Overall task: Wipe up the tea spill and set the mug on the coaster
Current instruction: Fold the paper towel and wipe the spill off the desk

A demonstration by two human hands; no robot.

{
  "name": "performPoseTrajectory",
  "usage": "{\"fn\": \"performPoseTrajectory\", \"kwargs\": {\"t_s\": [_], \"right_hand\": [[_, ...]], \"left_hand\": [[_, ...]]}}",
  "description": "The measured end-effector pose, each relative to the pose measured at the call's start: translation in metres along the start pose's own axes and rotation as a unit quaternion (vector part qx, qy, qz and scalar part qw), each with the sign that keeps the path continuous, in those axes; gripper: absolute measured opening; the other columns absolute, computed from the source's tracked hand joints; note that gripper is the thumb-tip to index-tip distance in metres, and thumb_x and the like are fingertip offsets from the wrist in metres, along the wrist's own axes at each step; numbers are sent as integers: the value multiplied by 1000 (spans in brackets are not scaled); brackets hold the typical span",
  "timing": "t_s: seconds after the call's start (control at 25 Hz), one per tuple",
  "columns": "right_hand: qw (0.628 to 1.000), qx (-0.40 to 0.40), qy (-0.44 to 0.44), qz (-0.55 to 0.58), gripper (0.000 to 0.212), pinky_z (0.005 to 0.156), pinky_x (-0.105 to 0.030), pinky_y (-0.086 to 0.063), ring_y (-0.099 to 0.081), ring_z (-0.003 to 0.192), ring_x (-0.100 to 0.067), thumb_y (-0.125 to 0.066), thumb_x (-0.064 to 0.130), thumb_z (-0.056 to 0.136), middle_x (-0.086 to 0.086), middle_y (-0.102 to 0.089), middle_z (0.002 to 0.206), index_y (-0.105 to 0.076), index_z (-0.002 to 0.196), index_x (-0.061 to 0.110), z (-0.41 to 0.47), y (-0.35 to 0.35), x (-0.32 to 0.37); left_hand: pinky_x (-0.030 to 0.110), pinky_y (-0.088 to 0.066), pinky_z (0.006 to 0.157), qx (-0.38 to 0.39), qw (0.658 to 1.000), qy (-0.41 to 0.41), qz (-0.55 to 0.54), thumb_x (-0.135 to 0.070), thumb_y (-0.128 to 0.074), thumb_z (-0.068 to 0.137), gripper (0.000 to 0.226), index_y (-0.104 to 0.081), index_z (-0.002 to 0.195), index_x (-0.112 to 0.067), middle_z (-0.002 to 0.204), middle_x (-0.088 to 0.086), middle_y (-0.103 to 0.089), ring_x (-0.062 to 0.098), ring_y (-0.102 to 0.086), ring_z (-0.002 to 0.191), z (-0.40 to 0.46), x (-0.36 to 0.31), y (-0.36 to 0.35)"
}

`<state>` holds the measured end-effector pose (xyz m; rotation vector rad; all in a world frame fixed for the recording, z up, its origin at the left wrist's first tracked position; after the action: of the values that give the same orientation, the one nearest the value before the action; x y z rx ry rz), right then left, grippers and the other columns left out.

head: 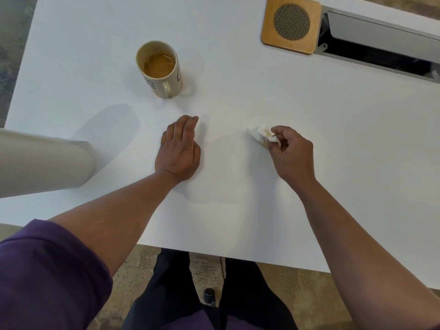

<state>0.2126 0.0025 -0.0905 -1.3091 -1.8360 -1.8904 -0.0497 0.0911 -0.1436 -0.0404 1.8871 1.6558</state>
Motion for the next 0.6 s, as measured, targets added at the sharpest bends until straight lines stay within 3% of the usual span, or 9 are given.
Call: {"fn": "performPoseTrajectory", "kwargs": {"t_s": [0.12, 0.24, 0.36, 0.44, 0.52, 0.6], "right_hand": [[971, -2, -160, 179, 8, 74, -39, -57, -66, 77, -6, -66, 22, 92, 7, -73, 85, -71, 91, 29, 4, -4, -30], [936, -61, -216, 271, 17, 73, -43, -62, -68, 78, -14, -70, 11, 90, 4, -67, 90, -66, 95, 26, 2, 3, -47], [961, -107, -202, 155, 27, 67, -30, -52, -55, 66, -2, -76, 15, 83, 10, -56, 80, -55, 89, 31, -5, 14, -55], [981, -105, -150, 60, 16, 68, -28, -47, -52, 64, 0, -76, 21, 83, 9, -59, 79, -62, 86, 25, -8, 15, -51], [995, -85, -56, -18, 5, 78, -33, -49, -58, 80, -11, -71, 20, 89, -1, -65, 93, -71, 91, 16, -12, 9, -37], [996, -55, 15, -70, 19, 85, -31, -45, -59, 95, -25, -64, 24, 93, -8, -64, 107, -73, 100, 9, -21, -6, -26]], "left_hand": [[47, -37, 105, -1, 1000, -1, -1, -18, -39, 89, 60, -33, 149, -15, 148, 13, -42, 34, -41, 126, 0, -1, 0], [47, -38, 105, -2, 1000, -4, -1, -16, -41, 89, 61, -33, 149, -15, 148, 13, -42, 35, -42, 125, 0, -1, 0], [46, -38, 105, -5, 1000, -5, 0, -14, -43, 89, 61, -33, 149, -14, 148, 13, -42, 35, -43, 124, 0, -1, 1], [46, -37, 105, -4, 1000, -6, 1, -14, -43, 89, 61, -34, 149, -14, 148, 12, -42, 35, -42, 124, 0, -1, 1], [46, -37, 105, -5, 1000, -6, 2, -15, -43, 88, 61, -33, 149, -15, 148, 12, -41, 34, -42, 125, 0, -1, 1], [47, -37, 104, -4, 1000, -6, 2, -15, -42, 88, 61, -33, 149, -15, 148, 12, -41, 34, -41, 124, 0, -1, 0]]}}
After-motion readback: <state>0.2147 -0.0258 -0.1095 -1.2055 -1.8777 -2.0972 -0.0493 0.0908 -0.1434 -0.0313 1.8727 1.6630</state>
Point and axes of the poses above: each hand's wrist, its own z-axis towards the middle knuckle, its own y-axis out of the back of the hand, x = y × z, the point moved 9 cm from there along z, towards the middle knuckle
